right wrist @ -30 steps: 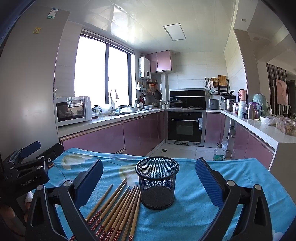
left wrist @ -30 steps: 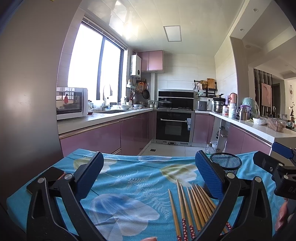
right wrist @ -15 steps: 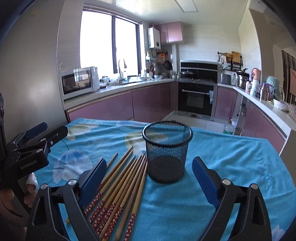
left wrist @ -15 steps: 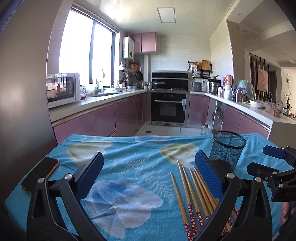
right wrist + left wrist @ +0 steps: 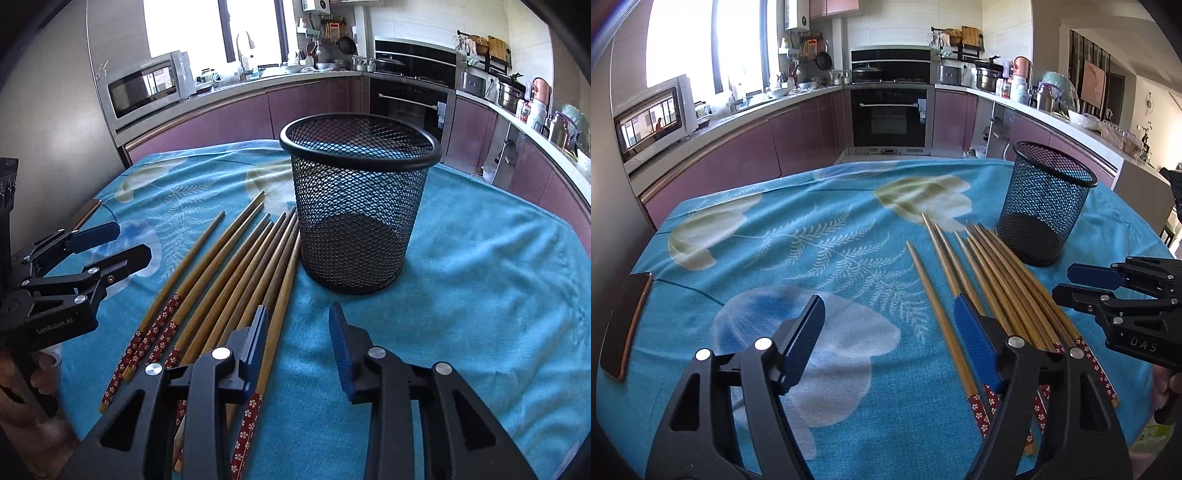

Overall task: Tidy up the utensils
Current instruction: 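Lower the right tool to the chopsticks and close on one chopstick, then lift the chopstick with the right tool and lower it into the mesh holder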

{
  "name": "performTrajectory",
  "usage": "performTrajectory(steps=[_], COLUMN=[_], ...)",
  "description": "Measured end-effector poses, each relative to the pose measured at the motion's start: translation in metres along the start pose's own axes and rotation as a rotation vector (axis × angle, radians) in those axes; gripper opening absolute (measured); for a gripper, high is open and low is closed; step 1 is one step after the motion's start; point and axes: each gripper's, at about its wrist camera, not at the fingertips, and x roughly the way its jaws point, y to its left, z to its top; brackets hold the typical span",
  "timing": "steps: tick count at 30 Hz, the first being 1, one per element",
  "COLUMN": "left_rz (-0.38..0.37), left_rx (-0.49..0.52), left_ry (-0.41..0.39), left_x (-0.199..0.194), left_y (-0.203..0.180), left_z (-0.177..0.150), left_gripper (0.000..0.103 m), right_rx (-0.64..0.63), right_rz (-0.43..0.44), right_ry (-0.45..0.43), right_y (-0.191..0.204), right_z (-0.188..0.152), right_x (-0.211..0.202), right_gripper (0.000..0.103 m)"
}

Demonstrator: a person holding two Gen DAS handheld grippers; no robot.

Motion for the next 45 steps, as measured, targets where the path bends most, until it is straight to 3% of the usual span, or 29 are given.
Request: performTrajectory(steps=[7,18,20,23,26,30,38,45], left_rz=[-0.06,-0.098,-0.101,-0.115,-0.126,-0.127,-0.17,-0.289], left_rx=[0.008,0.038,0.036,0.023,0.002,-0.032,-0.06,-0.056], left_ry=[0.127,0.188,0.191,0.195,0.194,0.188,0.128,-0.002], left_x=[0.03,0.049,0.05,0.049,0.048,0.045,0.013,-0.043], left_y=[-0.004,-0.012,-0.012,-0.012,-0.012,-0.009,0.001,0.005], left_z=[0.0,0.011,0.012,0.013,0.012,0.012,0.021,0.051], left_gripper=[0.058,0.047,0.04,0.029,0.013,0.009,0.007,0.007], right_rx=[-0.005,-0.009,0.011,0.019,0.03,0.03,0.012,0.043], right_rz=[-0.017,-0.019,0.009,0.017,0.027,0.04,0.124,0.184], right_ry=[0.037,0.068,0.077,0.076,0.066,0.039,-0.051,-0.184], right_y=[0.001,0.002,0.0,-0.001,-0.004,-0.004,-0.006,-0.018], right_z=[0.004,0.014,0.015,0.015,0.013,0.013,0.018,0.035], right_x=[0.012,0.024,0.025,0.023,0.019,0.009,-0.028,-0.066], right_gripper=[0.028,0.013,0.007,0.006,0.006,0.006,0.006,0.006])
